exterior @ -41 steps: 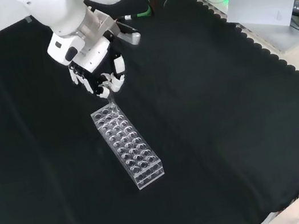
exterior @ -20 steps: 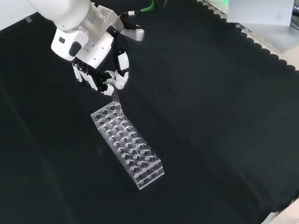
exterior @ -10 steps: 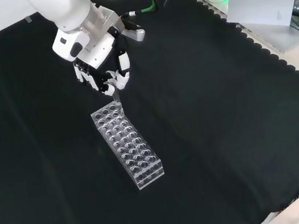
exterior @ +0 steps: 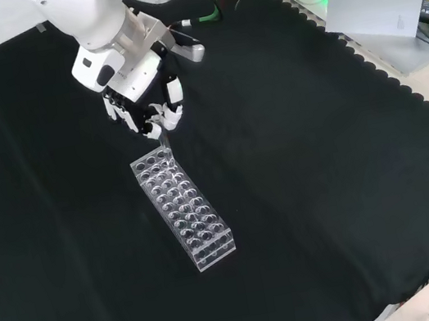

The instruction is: Put the test tube back in the rack.

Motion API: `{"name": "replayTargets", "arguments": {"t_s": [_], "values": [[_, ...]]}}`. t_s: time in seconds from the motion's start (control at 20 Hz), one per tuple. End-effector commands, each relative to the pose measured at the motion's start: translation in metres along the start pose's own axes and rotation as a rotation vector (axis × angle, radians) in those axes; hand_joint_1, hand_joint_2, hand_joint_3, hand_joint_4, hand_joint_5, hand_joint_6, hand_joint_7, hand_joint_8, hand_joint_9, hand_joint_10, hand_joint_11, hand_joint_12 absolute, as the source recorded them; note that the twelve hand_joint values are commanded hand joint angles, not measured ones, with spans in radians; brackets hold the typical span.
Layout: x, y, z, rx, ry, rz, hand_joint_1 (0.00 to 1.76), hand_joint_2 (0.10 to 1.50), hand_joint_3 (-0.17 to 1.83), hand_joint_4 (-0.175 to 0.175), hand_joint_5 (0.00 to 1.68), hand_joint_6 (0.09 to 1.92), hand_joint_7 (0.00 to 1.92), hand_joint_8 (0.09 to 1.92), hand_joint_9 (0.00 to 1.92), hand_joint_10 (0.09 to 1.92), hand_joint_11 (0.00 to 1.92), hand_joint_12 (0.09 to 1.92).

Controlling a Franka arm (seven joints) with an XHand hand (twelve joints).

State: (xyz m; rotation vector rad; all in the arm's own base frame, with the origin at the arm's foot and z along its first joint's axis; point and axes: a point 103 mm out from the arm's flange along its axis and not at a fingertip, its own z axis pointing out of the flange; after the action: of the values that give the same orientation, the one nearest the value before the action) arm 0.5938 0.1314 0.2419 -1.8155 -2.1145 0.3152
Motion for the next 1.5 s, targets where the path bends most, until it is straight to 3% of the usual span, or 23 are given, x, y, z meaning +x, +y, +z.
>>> {"name": "replayTargets", "arguments": {"t_s": [0.05,0.65,1.5], "values": [[0.001,0.004,0.007,0.012,-0.005,0.002,1.43,0.66,0.57,-0.175,1.31,0.54,1.71,0.62,1.32,0.59,1.01,1.17],[0.010,0.011,0.018,0.024,-0.004,-0.007,1.43,0.66,0.57,-0.175,1.31,0.54,1.71,0.62,1.32,0.59,1.01,1.17],[0.001,0.012,0.031,0.053,0.008,0.003,1.43,0.66,0.57,-0.175,1.31,0.54,1.71,0.62,1.32,0.59,1.01,1.17]]}}
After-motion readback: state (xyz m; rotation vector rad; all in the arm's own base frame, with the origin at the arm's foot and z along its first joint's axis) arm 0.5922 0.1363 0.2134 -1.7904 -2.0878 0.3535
